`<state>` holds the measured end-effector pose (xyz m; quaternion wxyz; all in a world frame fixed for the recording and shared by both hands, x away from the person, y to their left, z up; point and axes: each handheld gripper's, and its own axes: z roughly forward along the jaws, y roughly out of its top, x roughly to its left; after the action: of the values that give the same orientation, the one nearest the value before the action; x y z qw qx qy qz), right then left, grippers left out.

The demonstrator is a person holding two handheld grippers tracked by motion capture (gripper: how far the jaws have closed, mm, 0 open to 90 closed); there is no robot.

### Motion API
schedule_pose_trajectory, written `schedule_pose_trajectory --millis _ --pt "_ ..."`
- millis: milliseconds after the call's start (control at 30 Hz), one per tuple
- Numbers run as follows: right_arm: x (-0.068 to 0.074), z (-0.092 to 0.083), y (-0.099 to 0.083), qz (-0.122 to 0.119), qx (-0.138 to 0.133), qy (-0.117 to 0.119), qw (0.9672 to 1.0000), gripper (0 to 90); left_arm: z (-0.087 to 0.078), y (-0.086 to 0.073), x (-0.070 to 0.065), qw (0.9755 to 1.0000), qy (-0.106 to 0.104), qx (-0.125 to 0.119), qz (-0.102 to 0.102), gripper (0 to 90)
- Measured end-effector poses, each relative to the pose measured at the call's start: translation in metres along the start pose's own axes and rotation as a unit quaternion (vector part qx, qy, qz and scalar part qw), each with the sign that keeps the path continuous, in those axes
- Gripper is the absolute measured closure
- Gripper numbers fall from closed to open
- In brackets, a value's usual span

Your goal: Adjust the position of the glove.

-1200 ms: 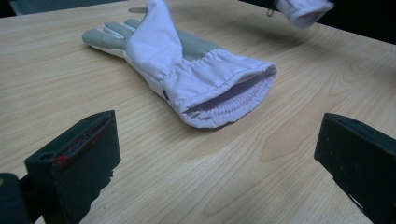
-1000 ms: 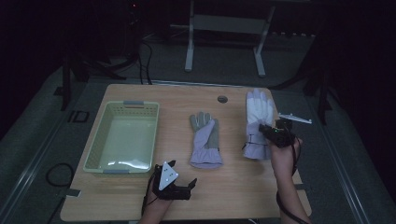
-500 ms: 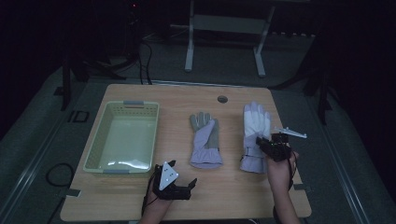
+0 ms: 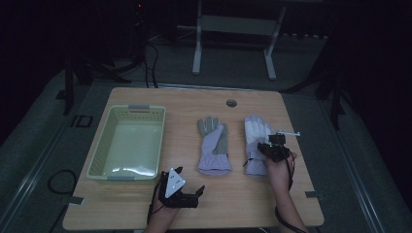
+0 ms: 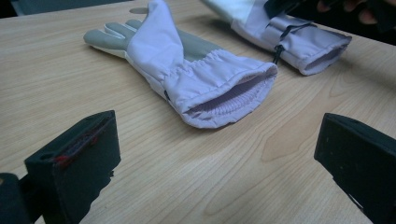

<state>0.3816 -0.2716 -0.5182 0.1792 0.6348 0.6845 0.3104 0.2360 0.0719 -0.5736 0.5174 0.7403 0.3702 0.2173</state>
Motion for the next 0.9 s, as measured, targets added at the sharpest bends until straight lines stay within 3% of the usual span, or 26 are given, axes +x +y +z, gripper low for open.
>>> schedule_pose_trajectory --millis 200,300,433,533,600,633,667,700,800,833,867,900 --pt "-0.002 0.014 -0.002 0.001 0.012 0.004 0.9999 73.1 0.000 0.000 0.000 1.0000 -0.001 0.001 0.001 0.5" --pt "-0.001 0.017 -0.002 -0.012 0.011 0.002 0.9999 68.7 0.000 0.000 0.000 1.0000 -0.001 0.001 0.000 0.5" --pt "-0.006 0.011 0.001 0.002 0.001 0.021 0.9998 64.0 0.000 0.000 0.000 1.0000 -0.002 0.001 -0.002 0.5" --pt "-0.008 0.006 0.004 -0.001 -0.002 0.026 0.9997 62.1 0.000 0.000 0.000 1.0000 -0.002 0.001 -0.002 0.5" --pt "-0.010 0.002 0.008 -0.023 -0.013 0.029 0.9992 57.7 0.000 0.000 0.000 1.0000 -0.002 0.001 -0.002 0.5" --pt "-0.013 -0.001 0.011 -0.065 -0.018 0.021 0.9975 53.5 0.000 0.000 0.000 1.0000 -0.002 0.001 -0.002 0.5" --pt "-0.013 -0.001 0.011 -0.065 -0.018 0.021 0.9975 53.5 0.000 0.000 0.000 1.0000 -0.002 0.001 -0.001 0.5" --pt "-0.015 -0.002 0.012 -0.079 -0.018 0.019 0.9965 51.5 0.000 0.000 0.000 1.0000 -0.002 0.002 -0.001 0.5" --pt "-0.021 -0.004 0.016 -0.090 -0.011 0.043 0.9950 50.7 0.000 0.000 0.000 1.0000 -0.001 0.002 -0.001 0.5" --pt "-0.025 -0.005 0.018 -0.101 -0.008 0.059 0.9932 49.7 0.000 0.000 0.000 1.0000 -0.001 0.001 -0.001 0.5" --pt "-0.025 -0.005 0.018 -0.101 -0.008 0.059 0.9932 49.7 0.000 0.000 0.000 1.0000 -0.001 0.001 -0.002 0.5" --pt "-0.029 -0.005 0.019 -0.120 -0.002 0.077 0.9898 49.8 0.000 0.000 0.000 1.0000 -0.001 0.001 -0.001 0.5"
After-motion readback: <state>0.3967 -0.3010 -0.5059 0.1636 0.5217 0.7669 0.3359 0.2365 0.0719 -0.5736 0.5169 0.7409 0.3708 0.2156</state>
